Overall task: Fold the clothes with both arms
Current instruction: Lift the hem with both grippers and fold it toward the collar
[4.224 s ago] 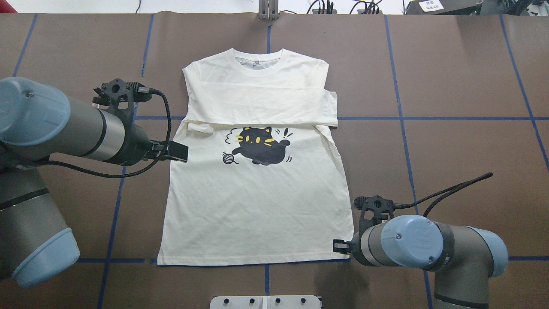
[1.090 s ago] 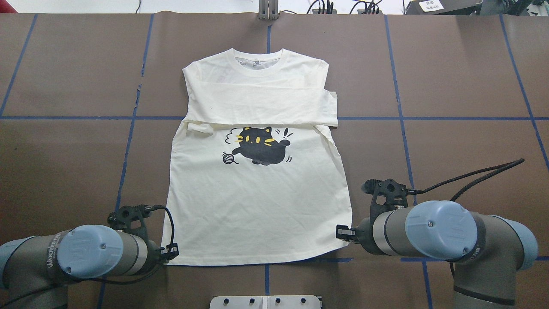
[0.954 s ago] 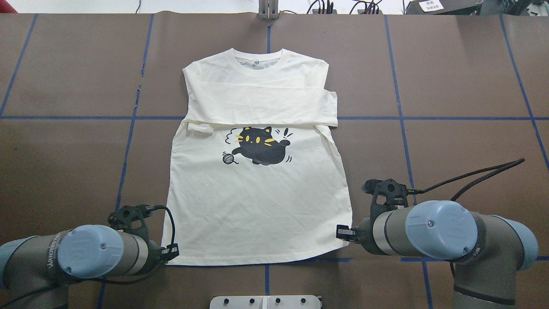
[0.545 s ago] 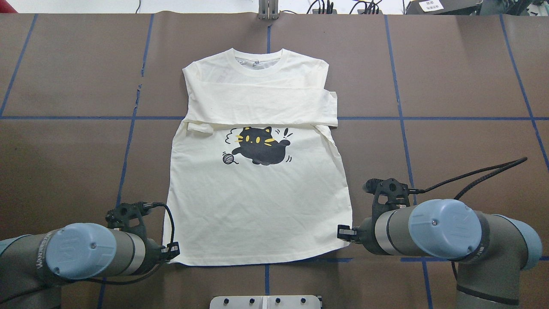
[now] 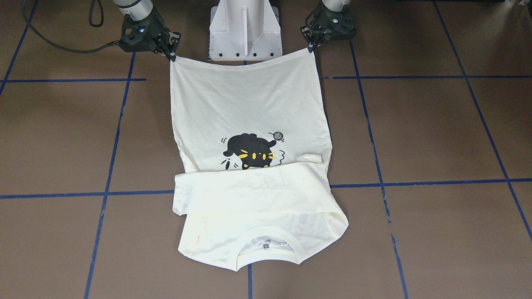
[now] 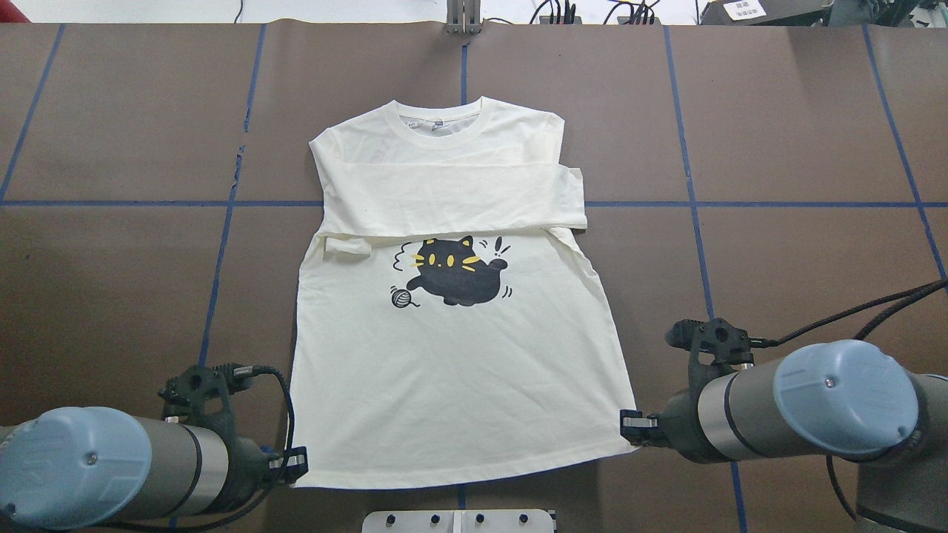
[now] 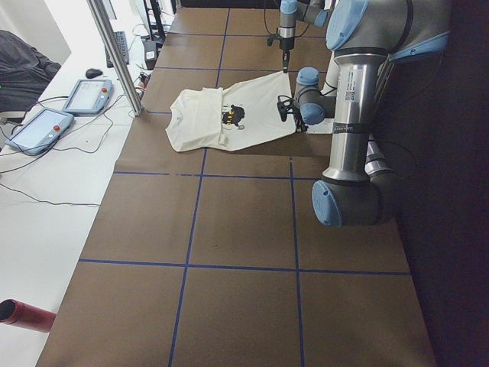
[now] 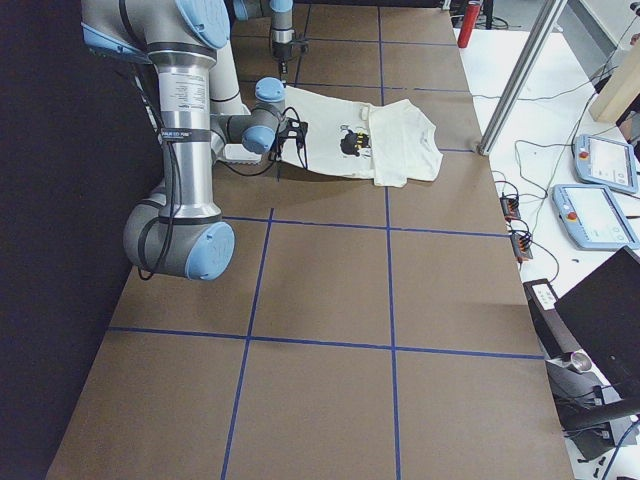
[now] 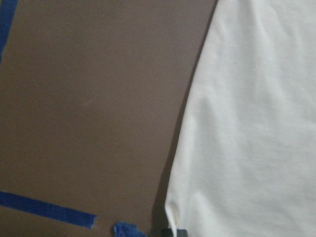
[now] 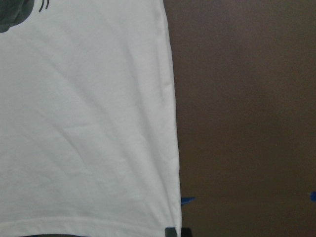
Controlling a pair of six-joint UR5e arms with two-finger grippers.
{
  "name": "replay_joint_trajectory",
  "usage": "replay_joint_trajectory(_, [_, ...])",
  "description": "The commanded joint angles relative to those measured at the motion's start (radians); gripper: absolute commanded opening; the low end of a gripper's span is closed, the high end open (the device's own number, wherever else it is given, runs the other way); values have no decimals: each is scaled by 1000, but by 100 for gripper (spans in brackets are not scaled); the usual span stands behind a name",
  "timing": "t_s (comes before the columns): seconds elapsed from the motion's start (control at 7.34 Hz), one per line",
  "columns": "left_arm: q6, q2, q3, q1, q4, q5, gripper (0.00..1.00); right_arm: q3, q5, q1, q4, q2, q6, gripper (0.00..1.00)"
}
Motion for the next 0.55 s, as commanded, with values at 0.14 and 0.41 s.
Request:
replay_joint_trajectory(0.14, [49, 5, -79, 124, 21, -1, 0, 146, 94, -55, -1, -117, 5, 0])
replay_joint_trajectory(0.41, [54, -9, -90, 116, 19, -1, 0, 137, 92, -51, 1, -98, 1, 0])
